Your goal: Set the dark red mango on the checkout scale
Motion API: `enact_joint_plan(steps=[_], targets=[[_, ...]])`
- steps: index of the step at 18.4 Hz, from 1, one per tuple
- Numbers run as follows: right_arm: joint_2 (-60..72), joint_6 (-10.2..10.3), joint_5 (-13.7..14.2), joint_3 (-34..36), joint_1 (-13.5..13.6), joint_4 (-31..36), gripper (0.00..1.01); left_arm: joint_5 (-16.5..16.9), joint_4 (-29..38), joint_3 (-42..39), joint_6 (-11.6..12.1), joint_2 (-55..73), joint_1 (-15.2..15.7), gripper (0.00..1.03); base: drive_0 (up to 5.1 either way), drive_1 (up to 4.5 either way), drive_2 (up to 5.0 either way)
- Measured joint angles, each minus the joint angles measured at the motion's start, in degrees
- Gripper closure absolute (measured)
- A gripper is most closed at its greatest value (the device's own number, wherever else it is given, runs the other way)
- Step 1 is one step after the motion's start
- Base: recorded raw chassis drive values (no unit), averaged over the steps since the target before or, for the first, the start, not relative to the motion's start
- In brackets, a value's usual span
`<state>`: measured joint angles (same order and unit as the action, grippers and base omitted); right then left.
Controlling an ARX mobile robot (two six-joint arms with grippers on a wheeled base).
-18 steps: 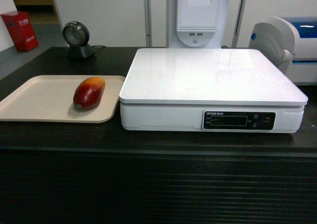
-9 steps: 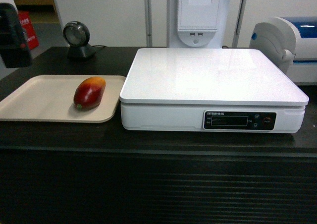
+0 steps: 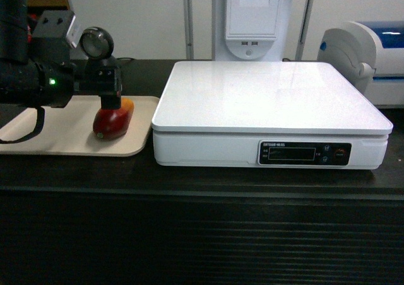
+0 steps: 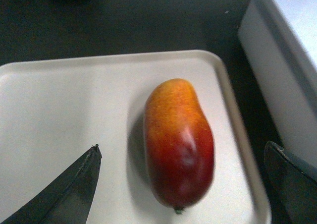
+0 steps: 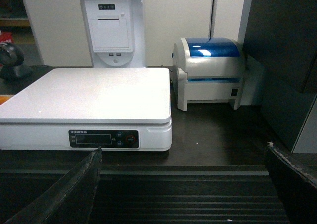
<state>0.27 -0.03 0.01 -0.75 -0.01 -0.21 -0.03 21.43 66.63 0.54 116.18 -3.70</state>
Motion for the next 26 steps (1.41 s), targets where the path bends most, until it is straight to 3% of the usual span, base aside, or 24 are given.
enact_joint_plan(steps=[4,9,17,23,24,26], targets=[[0.00,0.00,0.00,0.00,0.00,0.00,0.03,0.44,-6.01,10.67,1.25,7.98,2.27,0.05,0.0,0.00,0.0],[0.00,0.00,0.00,0.00,0.00,0.00,0.03,7.45,-13.14,21.03,0.94,12.48,2.73,0.05,0.0,0.00,0.0],[0.00,0.00,-0.02,0.00,0.00,0.00,0.03,8.98,-22.88,28.02,2.69,19.12,2.91,0.05,0.0,0.00,0.0],[0.00,0.00,0.00,0.00,0.00,0.00,0.03,8.85,-23.96,29.94,4.44,22.36,3.08,0.05,0.0,0.00,0.0],[0.00,0.00,-0.02,0.00,0.00,0.00,0.03,8.83,-23.80,29.94,4.46,22.36,3.06,0.10,0.0,0.00,0.0],[0.00,0.00,-0.02,0.00,0.00,0.00,0.03,9.09,-23.37,29.90,4.48,22.36,3.06,0.29,0.0,0.00,0.0]])
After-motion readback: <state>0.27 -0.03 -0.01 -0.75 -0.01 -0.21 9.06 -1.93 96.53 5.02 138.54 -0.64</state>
